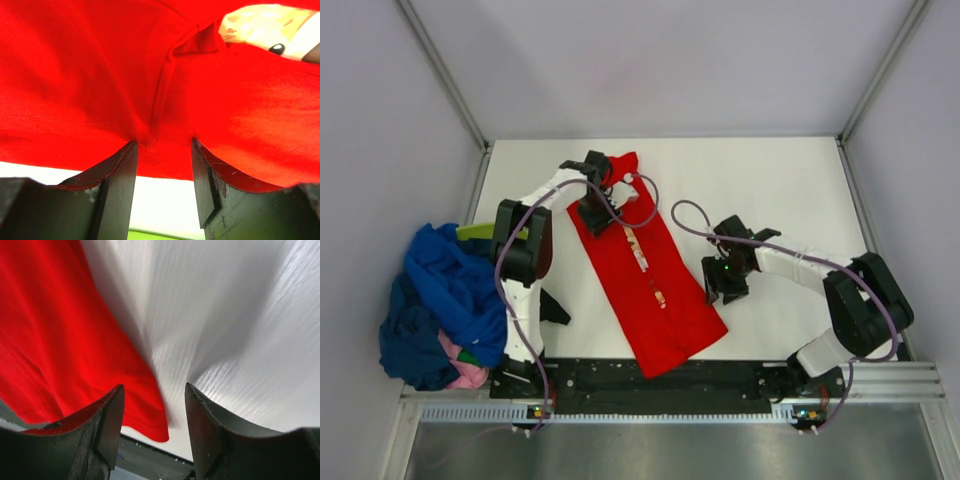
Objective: Fold and stack the t-shirts
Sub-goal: Rotate the tshirt 90 degrees
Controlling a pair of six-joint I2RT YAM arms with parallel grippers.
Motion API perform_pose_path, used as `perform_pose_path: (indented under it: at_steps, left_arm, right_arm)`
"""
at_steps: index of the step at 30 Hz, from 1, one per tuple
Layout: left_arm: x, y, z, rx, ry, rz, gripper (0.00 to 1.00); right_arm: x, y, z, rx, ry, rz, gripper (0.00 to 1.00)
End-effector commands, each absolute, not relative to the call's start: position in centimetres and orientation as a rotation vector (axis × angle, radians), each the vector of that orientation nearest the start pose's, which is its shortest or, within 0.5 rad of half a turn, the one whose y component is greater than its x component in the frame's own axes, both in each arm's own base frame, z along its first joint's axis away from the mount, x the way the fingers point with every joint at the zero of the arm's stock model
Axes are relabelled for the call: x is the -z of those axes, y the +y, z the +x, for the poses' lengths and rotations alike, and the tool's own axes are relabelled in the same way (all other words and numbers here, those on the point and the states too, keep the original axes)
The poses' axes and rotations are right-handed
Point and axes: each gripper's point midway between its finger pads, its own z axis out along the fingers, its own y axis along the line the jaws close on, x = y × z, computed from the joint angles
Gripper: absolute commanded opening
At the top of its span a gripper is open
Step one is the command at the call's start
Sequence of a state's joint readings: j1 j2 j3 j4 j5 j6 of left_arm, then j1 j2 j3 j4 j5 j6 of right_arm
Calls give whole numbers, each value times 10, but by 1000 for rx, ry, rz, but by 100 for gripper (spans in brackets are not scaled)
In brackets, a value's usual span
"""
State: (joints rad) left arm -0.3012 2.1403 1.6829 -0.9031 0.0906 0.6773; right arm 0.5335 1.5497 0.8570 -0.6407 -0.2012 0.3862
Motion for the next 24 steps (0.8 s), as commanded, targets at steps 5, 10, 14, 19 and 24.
perform_pose_path:
  at_steps: [5, 10, 14, 19, 24]
  left_arm:
    - [-75, -127, 383, 185, 2538, 1240, 53]
    - [-30, -108, 383, 74, 2679, 1192, 51]
    - [-8, -102, 406, -1, 2734, 1142, 49]
    - [-13, -95, 468, -216, 2672, 1044, 48]
    - [-25, -90, 516, -363, 2583, 1022, 48]
  right_arm:
    - [-27, 183, 180, -568, 2983, -308, 52]
    - [-9, 189, 160, -602, 3074, -339, 35]
    - [-7, 206, 138, -678, 3101, -485, 18]
    - [-12, 241, 127, -892, 3055, -561, 8]
    - [-21, 267, 128, -1009, 2988, -586, 11]
